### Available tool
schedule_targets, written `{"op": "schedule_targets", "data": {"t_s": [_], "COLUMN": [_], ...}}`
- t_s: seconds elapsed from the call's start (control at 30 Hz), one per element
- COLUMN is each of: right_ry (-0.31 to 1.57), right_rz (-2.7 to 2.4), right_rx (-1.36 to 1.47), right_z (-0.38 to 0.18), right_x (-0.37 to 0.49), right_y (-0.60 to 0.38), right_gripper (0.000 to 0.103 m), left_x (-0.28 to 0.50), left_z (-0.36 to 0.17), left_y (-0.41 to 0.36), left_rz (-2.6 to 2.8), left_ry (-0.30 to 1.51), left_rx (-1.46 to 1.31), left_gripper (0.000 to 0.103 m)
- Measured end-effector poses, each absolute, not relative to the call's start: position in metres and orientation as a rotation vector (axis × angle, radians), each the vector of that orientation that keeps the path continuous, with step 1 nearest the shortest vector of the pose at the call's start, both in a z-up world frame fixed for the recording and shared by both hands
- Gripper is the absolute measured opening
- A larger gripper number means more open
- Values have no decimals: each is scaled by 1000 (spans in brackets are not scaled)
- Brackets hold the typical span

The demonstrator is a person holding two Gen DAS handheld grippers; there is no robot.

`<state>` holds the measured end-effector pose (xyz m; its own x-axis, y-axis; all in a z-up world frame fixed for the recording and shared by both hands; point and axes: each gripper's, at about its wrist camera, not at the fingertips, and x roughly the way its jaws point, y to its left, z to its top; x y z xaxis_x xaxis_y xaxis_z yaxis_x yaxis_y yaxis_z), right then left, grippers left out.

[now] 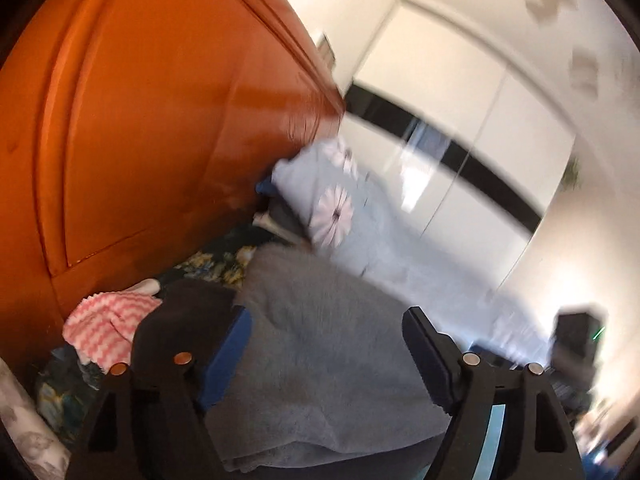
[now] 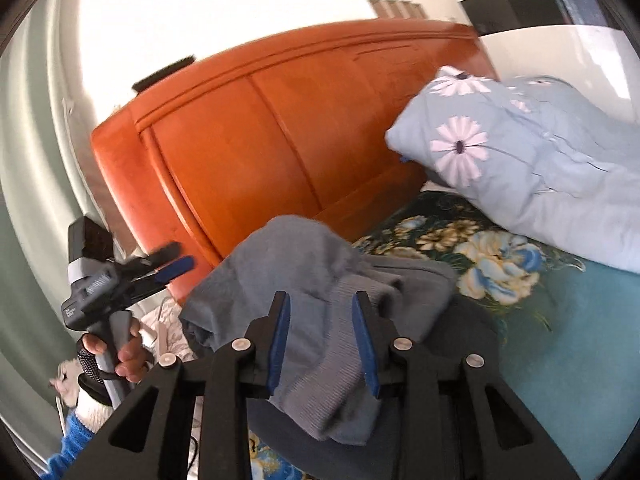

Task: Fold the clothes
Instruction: 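Lift the folded sweatshirt with both grippers and carry it toward the clothes stack, then lower the folded sweatshirt onto the dark grey stack and open both grippers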

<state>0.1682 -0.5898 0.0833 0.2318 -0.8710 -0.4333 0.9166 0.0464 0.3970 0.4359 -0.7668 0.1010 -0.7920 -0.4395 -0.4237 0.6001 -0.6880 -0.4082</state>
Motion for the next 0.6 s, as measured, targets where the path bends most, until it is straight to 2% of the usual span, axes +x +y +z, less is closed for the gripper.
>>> {"op": "schedule_targets", "data": {"t_s": [0.1, 0.37, 0.47, 0.5, 0.6], "right_ry": [111, 113, 174, 210, 346], "right_rz": [-1379, -1400, -1433, -1451, -1488], "right_rx": [737, 612, 554, 529, 470], "right_z": [70, 80, 75, 71, 53], "right_x": [170, 184, 196, 201, 215], "right_y": [-604, -558, -534, -526, -505], "right_gripper": [33, 35, 64, 69, 69], "left_x": [401, 385, 380, 380, 384], "left_z": [83, 98, 90, 86, 67], "left_y": [-762, -693, -665, -657, -631], "left_rz": [-2330, -2211, -2194, -2204, -2208], "left_ry": [625, 350, 319, 326, 384], "left_rx": [576, 534, 494, 474, 419], "left_gripper": [81, 82, 92, 95, 103]}}
